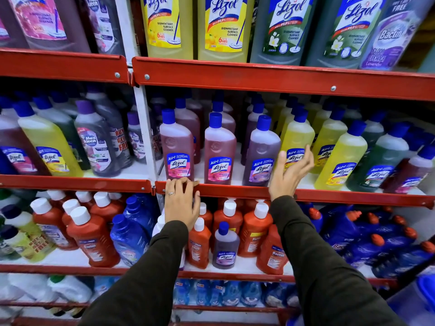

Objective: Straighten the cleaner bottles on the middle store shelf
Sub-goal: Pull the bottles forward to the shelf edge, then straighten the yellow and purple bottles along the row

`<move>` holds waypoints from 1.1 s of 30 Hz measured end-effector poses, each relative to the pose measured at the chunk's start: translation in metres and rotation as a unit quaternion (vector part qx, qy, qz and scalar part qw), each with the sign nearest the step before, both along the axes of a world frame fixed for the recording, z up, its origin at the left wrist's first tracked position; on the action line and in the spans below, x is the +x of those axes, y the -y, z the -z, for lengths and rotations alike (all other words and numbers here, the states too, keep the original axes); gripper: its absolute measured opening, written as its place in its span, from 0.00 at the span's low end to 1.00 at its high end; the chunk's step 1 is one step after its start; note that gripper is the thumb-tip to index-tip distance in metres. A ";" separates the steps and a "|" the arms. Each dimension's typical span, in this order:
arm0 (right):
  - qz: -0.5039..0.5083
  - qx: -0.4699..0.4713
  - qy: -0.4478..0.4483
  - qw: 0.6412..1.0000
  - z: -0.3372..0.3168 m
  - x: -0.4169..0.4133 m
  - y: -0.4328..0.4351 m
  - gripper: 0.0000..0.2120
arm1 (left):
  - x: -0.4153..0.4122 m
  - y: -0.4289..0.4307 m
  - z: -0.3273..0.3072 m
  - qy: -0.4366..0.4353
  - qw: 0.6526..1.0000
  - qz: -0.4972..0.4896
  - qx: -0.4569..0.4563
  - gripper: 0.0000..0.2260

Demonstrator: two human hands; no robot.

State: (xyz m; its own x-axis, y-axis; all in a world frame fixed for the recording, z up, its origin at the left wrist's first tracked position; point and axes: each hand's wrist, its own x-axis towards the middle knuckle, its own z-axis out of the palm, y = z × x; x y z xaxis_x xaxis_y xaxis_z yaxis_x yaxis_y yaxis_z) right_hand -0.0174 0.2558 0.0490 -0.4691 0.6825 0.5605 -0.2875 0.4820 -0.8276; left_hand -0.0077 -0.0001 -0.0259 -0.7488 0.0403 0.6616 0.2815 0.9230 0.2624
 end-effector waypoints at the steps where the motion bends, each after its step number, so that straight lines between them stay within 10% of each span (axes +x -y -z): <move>1: 0.019 -0.015 0.014 1.000 -0.003 -0.007 -0.007 0.35 | 0.000 0.000 0.000 -0.004 1.000 0.002 0.001 0.14; 11: -0.017 -0.022 0.302 0.953 -0.006 -0.054 -0.060 0.54 | 0.001 -0.004 0.001 0.022 0.999 0.006 0.032 0.15; 33: 0.002 0.094 0.263 0.960 0.008 0.014 -0.062 0.50 | 0.005 -0.015 -0.007 0.055 0.997 -0.030 0.052 0.14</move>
